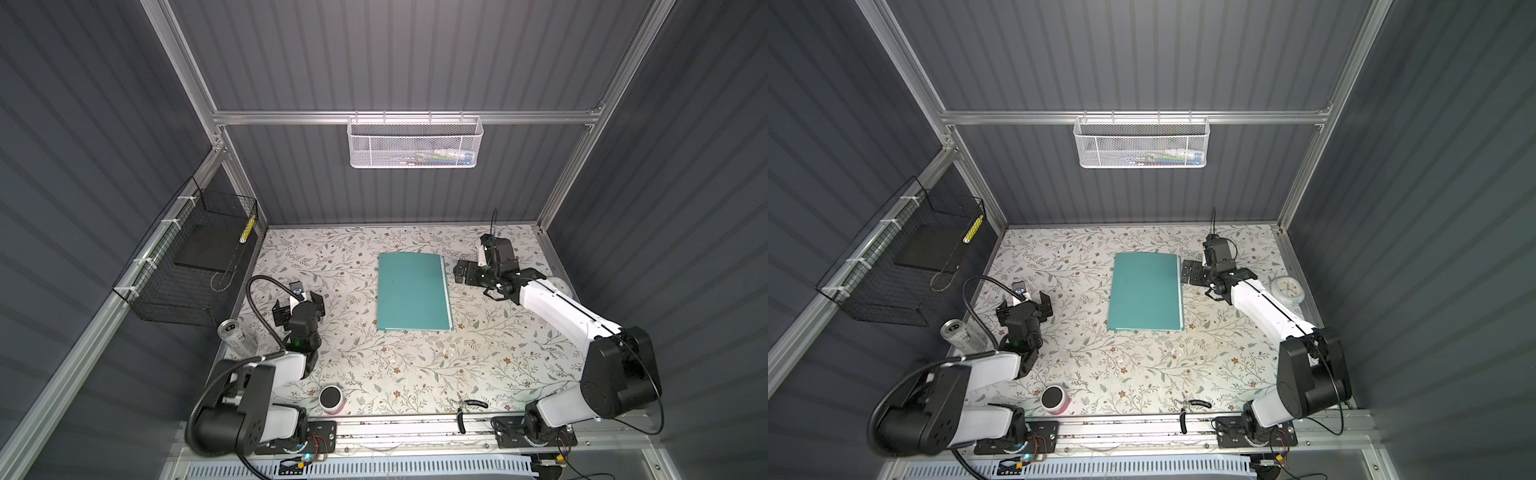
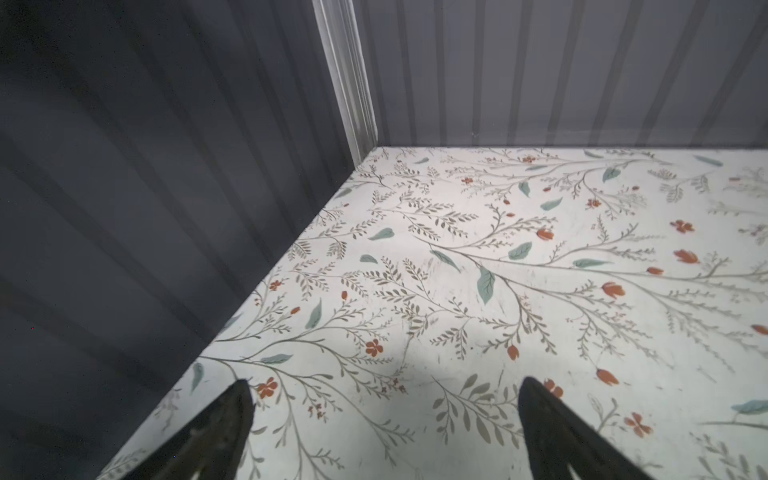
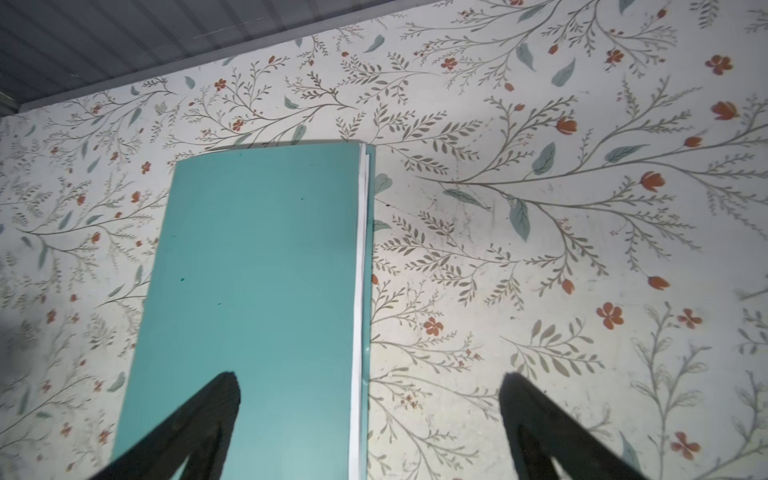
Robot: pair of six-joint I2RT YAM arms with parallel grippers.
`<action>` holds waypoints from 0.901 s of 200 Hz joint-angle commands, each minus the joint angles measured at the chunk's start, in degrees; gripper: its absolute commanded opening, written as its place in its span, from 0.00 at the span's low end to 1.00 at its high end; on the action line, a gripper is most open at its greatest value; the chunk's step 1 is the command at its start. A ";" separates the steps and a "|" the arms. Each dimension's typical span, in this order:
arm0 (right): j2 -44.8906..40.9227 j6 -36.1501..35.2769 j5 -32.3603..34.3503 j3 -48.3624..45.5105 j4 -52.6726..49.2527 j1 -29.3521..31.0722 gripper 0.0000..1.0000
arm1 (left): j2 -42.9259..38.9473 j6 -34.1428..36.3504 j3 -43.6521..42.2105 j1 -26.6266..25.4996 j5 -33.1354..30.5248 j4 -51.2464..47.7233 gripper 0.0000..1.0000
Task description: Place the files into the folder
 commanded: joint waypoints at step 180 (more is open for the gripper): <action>-1.29 -14.17 3.02 -43.58 77.49 -21.90 0.99 | 14.24 -0.29 9.02 2.59 8.17 3.02 1.00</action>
